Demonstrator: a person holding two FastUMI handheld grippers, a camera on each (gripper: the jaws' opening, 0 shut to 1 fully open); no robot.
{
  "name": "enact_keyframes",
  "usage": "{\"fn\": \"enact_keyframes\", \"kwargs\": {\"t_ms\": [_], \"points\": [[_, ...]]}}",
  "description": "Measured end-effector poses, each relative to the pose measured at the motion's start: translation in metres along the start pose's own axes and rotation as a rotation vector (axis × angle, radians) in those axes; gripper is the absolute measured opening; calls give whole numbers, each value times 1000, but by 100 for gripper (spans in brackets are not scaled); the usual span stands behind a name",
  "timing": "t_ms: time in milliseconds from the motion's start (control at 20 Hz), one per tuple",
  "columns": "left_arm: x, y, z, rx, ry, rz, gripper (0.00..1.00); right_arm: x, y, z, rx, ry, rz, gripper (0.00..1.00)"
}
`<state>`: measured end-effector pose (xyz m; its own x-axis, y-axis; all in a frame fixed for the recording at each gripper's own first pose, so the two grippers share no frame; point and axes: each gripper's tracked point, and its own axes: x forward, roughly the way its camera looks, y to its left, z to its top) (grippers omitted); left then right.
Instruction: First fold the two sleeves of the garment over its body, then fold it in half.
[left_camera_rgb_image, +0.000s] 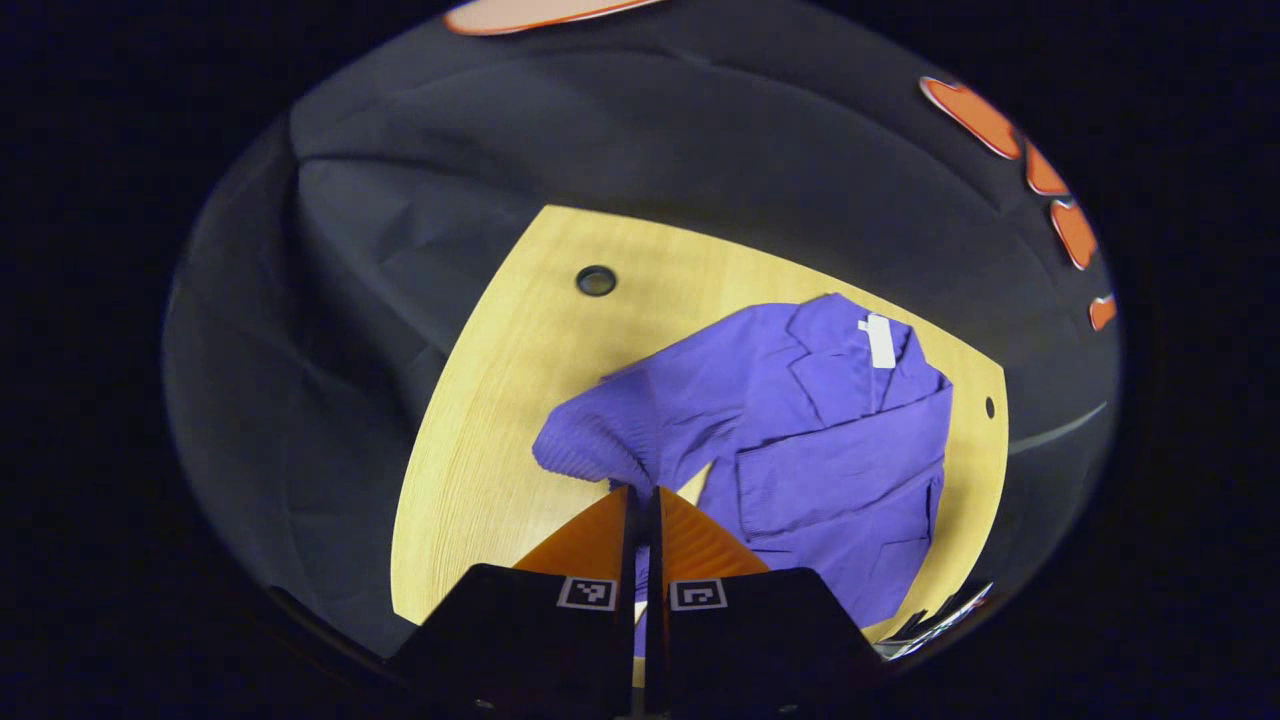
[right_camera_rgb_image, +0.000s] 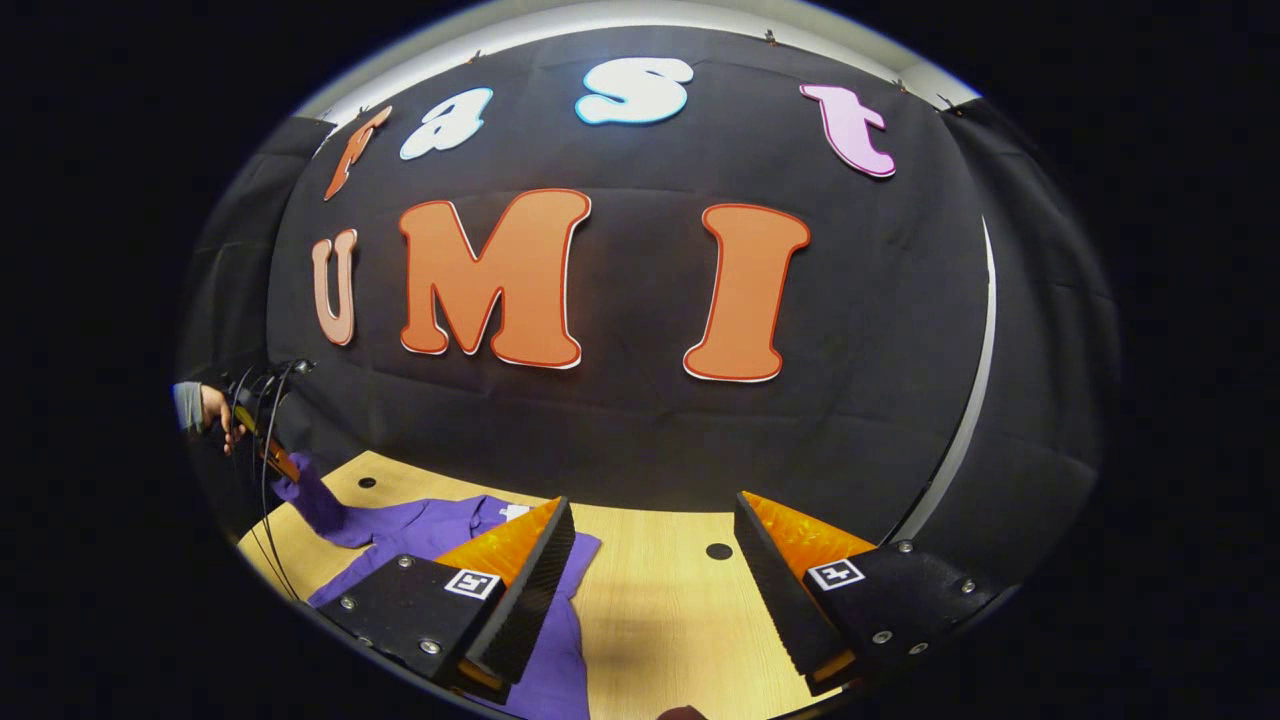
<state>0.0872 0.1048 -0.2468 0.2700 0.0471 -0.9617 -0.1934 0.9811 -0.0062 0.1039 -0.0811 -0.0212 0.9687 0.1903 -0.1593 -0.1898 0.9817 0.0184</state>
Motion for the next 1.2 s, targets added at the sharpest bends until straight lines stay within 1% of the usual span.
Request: {"fn": "enact_keyframes", "kwargs": {"t_ms": [50, 100, 200, 250, 300, 350, 400, 550, 650, 700, 750, 850, 1000, 1150, 1200], "points": [[-5, -16, 5, 29, -7, -10, 5, 0, 0, -2, 5, 2, 5, 96], [-11, -38, 13, 65, -16, -29, 5, 0, -2, -5, 11, 4, 4, 100], [-19, -83, 23, 138, -32, -58, 5, -1, -6, -9, 22, 9, 0, 100], [-23, -102, 28, 176, -40, -69, 5, -2, -9, -10, 27, 11, -5, 96], [-26, -122, 33, 214, -50, -81, 5, -4, -11, -12, 32, 11, -5, 100], [-29, -143, 35, 255, -55, -91, 5, -5, -13, -13, 37, 12, -8, 100], [-31, -166, 37, 290, -56, -106, 5, -6, -18, -16, 41, 15, -8, 96], [-38, -226, 35, 392, -54, -149, 5, -11, -30, -23, 45, 28, -21, 96], [-33, -270, 31, 440, -44, -182, 5, -14, -37, -25, 53, 32, -28, 96], [-29, -289, 29, 463, -39, -192, 6, -15, -41, -27, 58, 34, -34, 100], [-26, -304, 28, 486, -37, -201, 6, -16, -45, -30, 65, 37, -39, 96], [-18, -336, 26, 527, -38, -217, 5, -19, -51, -35, 81, 46, -48, 96], [-6, -375, 16, 543, -21, -253, 6, -19, -56, -48, 108, 71, -51, 96], [-1, -411, 4, 550, -30, -336, 21, -19, -58, -63, 124, 110, -56, 96], [-1, -422, 2, 553, -50, -365, 23, -18, -58, -67, 127, 123, -59, 96]]}}
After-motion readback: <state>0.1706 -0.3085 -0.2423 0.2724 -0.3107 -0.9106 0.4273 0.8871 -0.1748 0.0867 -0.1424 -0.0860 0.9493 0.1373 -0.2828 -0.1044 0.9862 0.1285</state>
